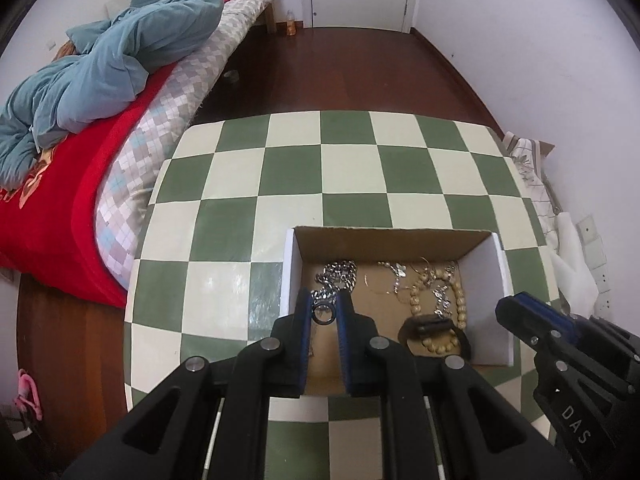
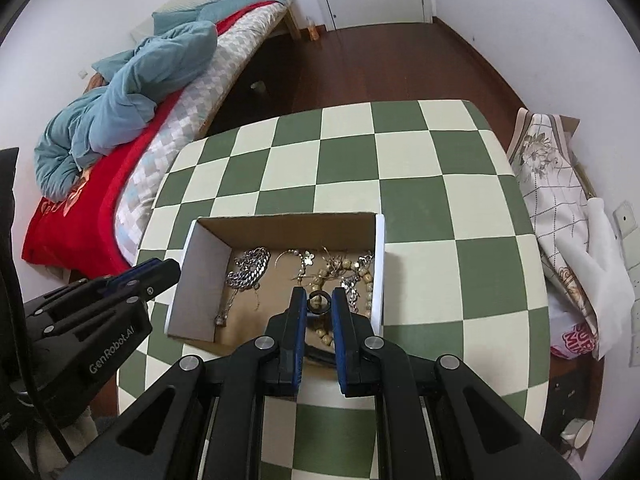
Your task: Organize jewelry
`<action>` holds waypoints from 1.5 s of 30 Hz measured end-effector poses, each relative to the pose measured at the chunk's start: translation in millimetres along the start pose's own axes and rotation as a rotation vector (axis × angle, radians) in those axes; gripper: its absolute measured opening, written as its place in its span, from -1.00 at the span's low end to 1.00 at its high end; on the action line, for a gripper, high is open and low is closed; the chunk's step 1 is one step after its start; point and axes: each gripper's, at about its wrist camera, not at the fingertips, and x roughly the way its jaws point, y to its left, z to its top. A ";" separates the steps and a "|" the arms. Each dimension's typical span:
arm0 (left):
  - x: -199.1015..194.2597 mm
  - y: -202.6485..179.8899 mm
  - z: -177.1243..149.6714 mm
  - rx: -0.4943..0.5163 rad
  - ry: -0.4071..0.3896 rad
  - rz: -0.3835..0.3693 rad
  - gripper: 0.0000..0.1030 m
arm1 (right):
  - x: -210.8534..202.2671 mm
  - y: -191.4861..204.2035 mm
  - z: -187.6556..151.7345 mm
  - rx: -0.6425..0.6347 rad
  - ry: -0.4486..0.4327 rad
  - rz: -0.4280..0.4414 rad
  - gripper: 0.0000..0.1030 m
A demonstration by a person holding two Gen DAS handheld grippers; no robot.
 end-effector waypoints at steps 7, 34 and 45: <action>6.5 -2.1 3.4 -0.009 0.015 -0.013 -0.81 | 12.2 -3.1 8.9 0.003 0.031 -0.001 -0.74; -36.3 19.5 -11.0 -0.037 -0.088 0.178 0.99 | -7.5 -5.0 -3.9 -0.003 0.069 -0.202 0.98; -94.9 15.8 -42.7 -0.047 -0.149 0.137 0.99 | -68.6 2.4 -33.2 -0.009 -0.012 -0.214 0.99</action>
